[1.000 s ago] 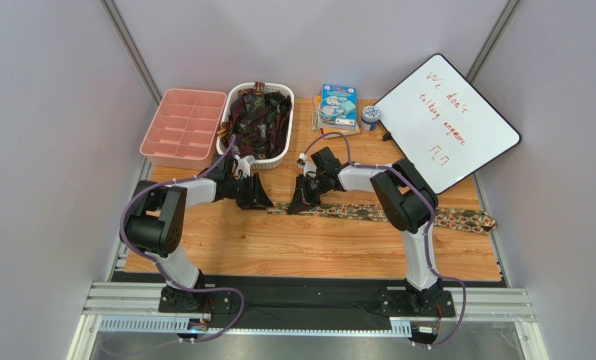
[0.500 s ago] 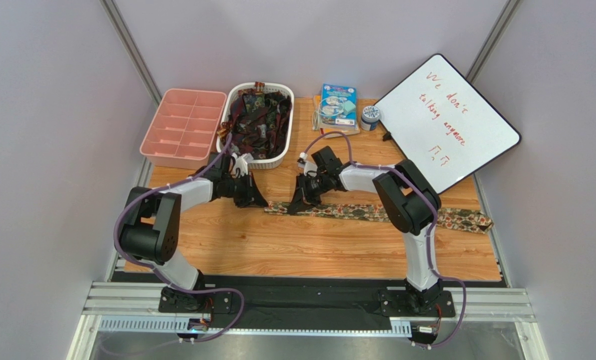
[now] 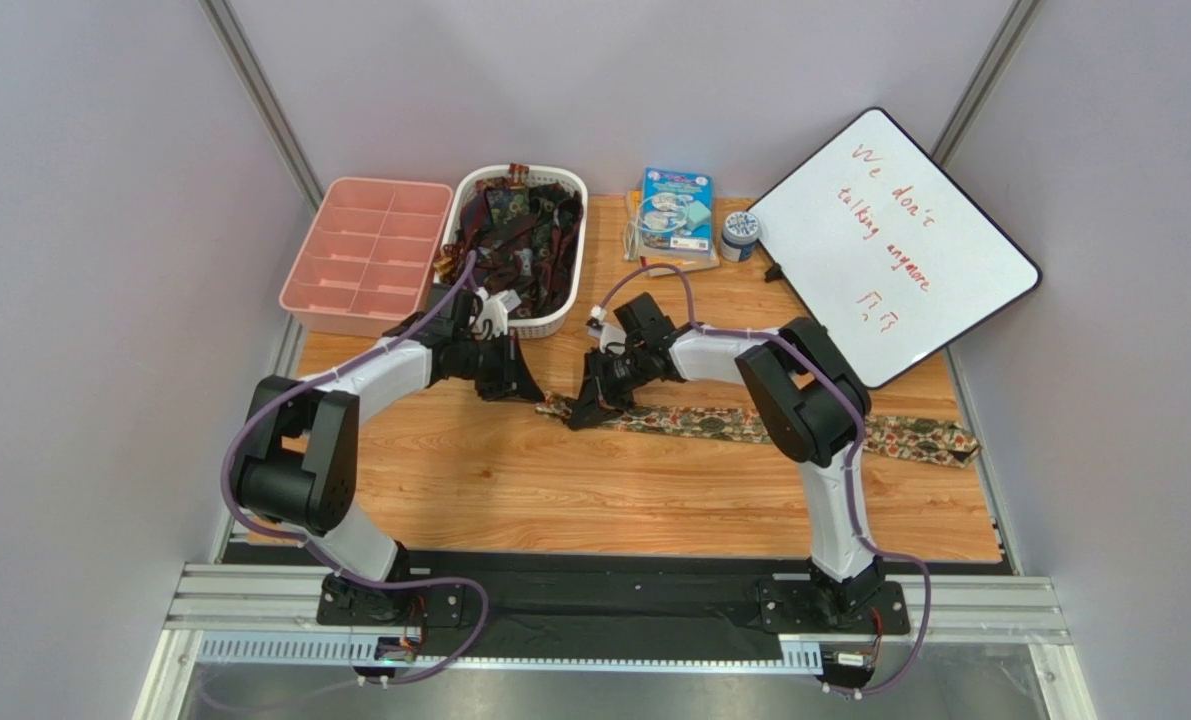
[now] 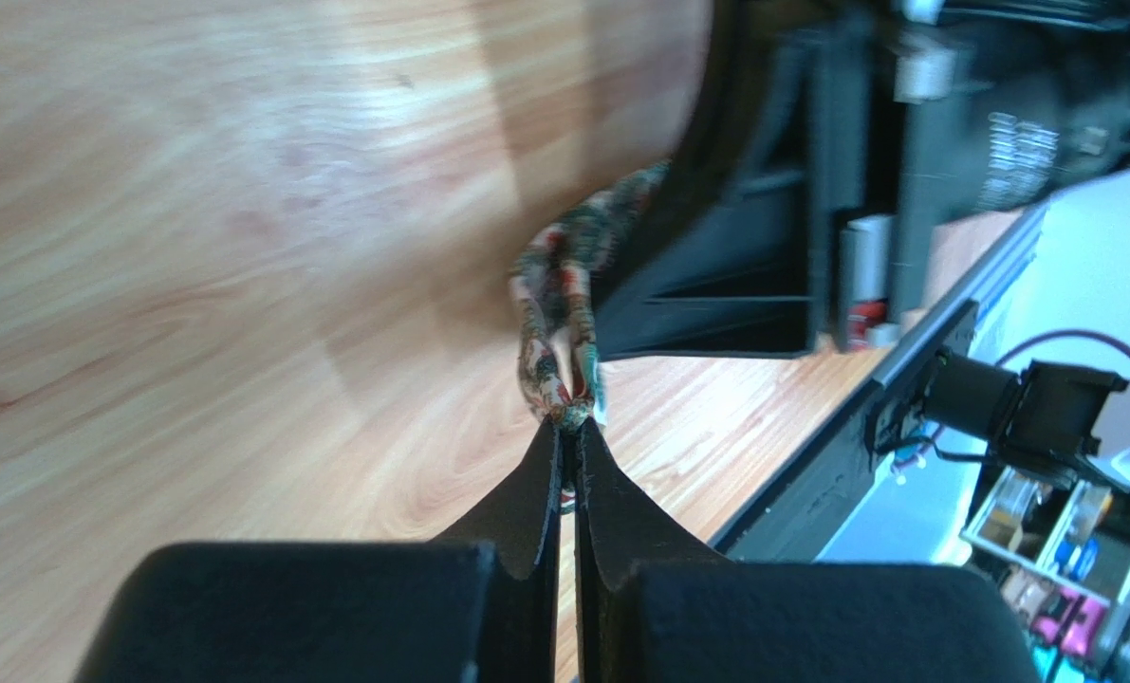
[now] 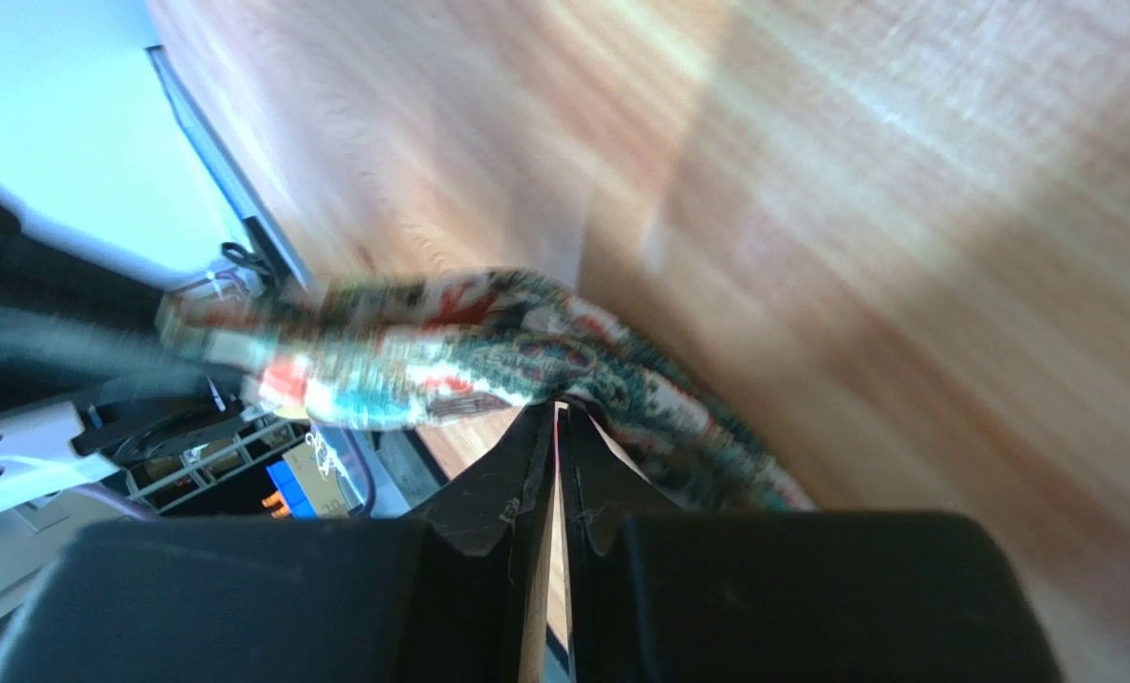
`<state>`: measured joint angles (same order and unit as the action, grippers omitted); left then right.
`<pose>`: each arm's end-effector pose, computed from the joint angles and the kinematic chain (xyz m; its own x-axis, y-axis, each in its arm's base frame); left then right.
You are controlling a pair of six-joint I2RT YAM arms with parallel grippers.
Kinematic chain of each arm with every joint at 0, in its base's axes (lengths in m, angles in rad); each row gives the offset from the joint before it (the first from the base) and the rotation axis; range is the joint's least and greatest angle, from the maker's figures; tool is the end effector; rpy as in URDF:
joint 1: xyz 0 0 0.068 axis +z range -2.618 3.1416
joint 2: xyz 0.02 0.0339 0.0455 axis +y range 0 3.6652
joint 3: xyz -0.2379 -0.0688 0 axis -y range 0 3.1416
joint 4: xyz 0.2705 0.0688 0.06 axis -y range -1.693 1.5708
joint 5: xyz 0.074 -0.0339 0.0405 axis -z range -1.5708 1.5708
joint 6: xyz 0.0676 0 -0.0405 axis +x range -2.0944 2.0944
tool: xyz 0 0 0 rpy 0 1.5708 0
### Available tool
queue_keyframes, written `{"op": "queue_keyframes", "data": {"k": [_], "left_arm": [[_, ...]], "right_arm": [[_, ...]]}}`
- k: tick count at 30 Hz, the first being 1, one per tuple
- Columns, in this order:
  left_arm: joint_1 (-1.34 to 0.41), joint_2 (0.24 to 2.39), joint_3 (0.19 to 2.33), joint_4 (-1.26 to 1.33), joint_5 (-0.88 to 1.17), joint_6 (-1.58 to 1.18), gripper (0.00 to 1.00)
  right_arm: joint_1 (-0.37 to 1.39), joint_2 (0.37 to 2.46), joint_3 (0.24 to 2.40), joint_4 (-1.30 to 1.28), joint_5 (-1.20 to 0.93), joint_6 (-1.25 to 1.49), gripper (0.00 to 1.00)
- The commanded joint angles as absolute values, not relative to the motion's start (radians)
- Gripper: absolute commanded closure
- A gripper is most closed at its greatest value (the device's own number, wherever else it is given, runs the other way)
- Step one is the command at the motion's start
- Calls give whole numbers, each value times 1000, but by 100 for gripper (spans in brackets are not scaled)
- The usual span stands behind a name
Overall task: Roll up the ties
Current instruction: Close the tie at the center of the board.
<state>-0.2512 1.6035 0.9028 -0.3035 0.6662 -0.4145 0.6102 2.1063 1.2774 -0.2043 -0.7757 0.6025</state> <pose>0.3204 -0.1253 0.1155 -0.9561 -0.0815 -0.2813 0.1438 0.7060 -0.6934 0.3261 0.2858 0.0542 -0.9784 -0.1904 -0.0811 -0.1803 0.5917 0.7857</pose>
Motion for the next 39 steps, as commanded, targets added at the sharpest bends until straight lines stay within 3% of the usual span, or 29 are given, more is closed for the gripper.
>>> {"op": "queue_keyframes", "data": {"k": [1, 6, 15, 27, 39], "left_arm": [[-302, 1594, 939, -305, 666, -459, 100], [-342, 1641, 954, -288, 644, -497, 100], [-324, 1606, 948, -356, 595, -443, 100], [-319, 1609, 989, -379, 607, -437, 100], [-376, 1726, 997, -245, 626, -511, 100]], "right_arm": [[618, 2143, 1335, -225, -758, 583, 89], [618, 2135, 1336, -236, -781, 587, 89], [586, 1927, 1266, -279, -785, 499, 87], [580, 2123, 1331, -279, -706, 522, 87], [601, 2105, 1333, -272, -739, 546, 85]]}}
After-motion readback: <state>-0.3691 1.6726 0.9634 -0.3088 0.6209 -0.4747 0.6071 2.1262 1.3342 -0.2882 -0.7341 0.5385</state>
